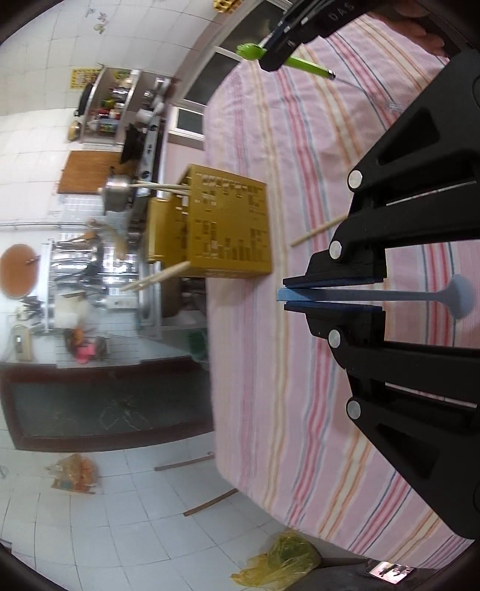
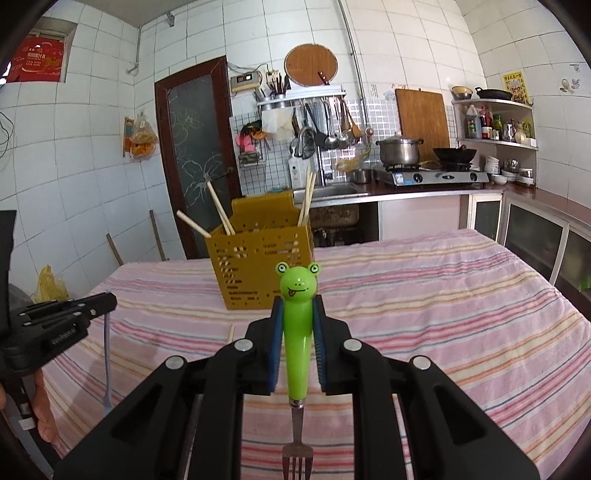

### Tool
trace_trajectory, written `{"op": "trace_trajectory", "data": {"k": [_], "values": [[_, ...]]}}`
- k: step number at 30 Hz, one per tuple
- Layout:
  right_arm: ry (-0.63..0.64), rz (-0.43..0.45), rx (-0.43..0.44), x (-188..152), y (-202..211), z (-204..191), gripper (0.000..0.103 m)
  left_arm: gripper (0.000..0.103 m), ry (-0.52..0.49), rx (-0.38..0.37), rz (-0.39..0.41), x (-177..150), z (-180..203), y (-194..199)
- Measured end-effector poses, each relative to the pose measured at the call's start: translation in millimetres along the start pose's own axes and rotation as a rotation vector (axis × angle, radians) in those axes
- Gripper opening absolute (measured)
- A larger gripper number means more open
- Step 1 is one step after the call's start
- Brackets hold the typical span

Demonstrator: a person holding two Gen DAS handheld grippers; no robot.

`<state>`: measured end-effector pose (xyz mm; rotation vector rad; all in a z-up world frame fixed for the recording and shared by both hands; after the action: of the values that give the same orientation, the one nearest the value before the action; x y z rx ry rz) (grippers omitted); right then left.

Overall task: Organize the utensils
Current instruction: 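Carry the blue spoon and frog fork in both tools over the yellow holder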

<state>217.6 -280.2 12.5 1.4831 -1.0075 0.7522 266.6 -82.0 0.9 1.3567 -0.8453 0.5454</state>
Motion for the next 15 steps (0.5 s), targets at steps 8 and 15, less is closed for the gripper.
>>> {"op": "trace_trajectory", "data": {"k": [8,15], "values": [[-0.005,0.073,0.015,46,3,-6,0.016,0.006,0.021,-0.040,0.092,52,2,19],[-0.008,0.131,0.028,101,-6,-9,0.016,0.006,0.013,-0.056,0.181,110,13,30]]}}
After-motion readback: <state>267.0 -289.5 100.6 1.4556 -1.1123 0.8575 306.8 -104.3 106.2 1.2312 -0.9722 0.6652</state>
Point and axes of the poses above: each gripper's, at about its wrist camera, not at the fingertips, and y roughly against the way its jaws point, z to its right, x to its top, the point moved 10 cm from there along -y, roughly the way its jaws point, and after that the axes turned 6 degrees about -z, right-handed, at the moved point
